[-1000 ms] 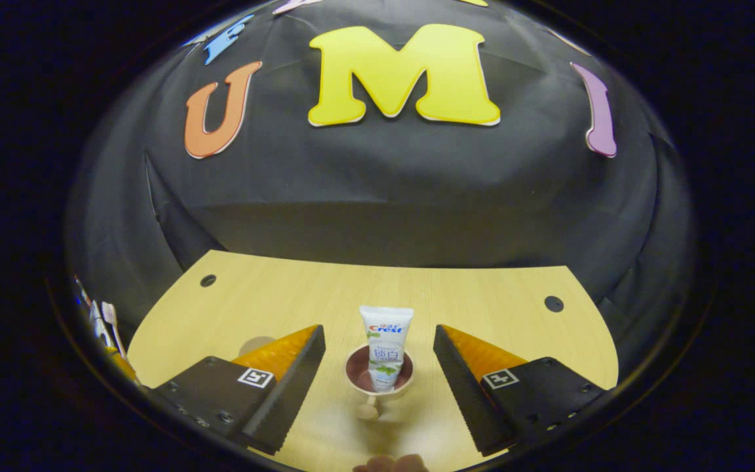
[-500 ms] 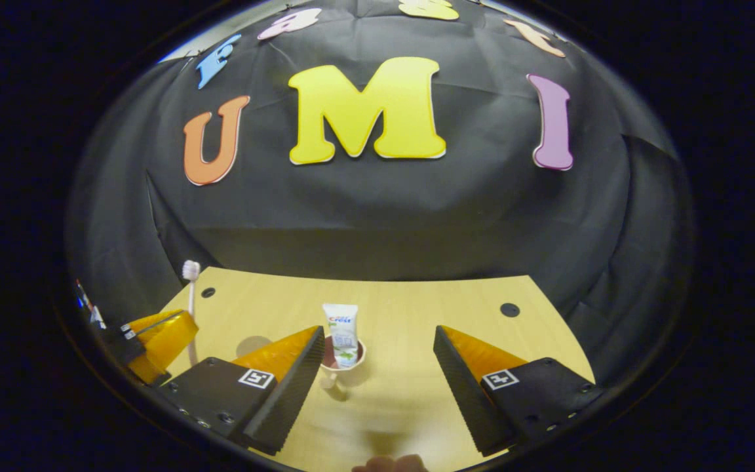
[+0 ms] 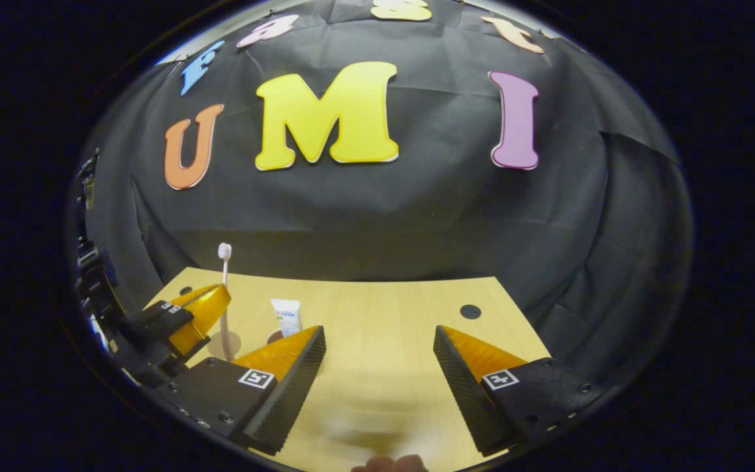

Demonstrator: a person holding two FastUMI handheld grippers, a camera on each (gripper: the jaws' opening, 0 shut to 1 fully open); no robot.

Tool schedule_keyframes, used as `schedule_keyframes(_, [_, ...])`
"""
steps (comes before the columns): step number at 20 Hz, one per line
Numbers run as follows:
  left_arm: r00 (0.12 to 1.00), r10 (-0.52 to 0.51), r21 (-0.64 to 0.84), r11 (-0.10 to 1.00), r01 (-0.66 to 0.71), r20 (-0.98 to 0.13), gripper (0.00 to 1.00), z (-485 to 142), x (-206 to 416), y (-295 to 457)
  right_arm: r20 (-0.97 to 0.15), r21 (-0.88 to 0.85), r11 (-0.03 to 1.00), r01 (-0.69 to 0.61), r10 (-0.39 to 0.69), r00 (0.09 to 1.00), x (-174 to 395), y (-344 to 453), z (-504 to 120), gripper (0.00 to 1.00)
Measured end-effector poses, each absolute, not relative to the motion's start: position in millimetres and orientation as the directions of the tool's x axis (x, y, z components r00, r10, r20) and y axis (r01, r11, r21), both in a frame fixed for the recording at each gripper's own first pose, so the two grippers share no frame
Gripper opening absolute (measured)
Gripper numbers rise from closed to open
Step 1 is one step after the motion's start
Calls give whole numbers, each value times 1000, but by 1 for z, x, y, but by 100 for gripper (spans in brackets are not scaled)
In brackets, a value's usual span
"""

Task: Put the toothbrush and toothpaste on the desktop into the cup, then pick up the cup and place it on the coaster on the desktop.

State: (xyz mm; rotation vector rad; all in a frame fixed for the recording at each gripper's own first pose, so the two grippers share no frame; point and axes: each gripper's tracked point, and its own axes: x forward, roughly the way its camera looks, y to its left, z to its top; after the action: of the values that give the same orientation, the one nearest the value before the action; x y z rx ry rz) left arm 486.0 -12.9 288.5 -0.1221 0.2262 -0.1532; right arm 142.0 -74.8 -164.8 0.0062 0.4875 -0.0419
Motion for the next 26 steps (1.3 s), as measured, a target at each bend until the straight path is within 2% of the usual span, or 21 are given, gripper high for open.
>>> schedule_keyframes(11, [973, -207, -109, 974, 197, -97, 3, 275, 521, -53, -526, -16, 996, 90, -85, 846, 135, -118, -198, 98])
schedule_keyframes(18, [974, -187, -75, 981, 178, -126, 4, 245, 523, -54, -549, -31, 995, 91, -94, 831, 133, -123, -214, 98])
schedule_keyframes(26, [975, -190, -91, 979, 180, -117, 10, 234, 516, -57, -560, -46, 995, 85, -96, 823, 127, -121, -220, 98])
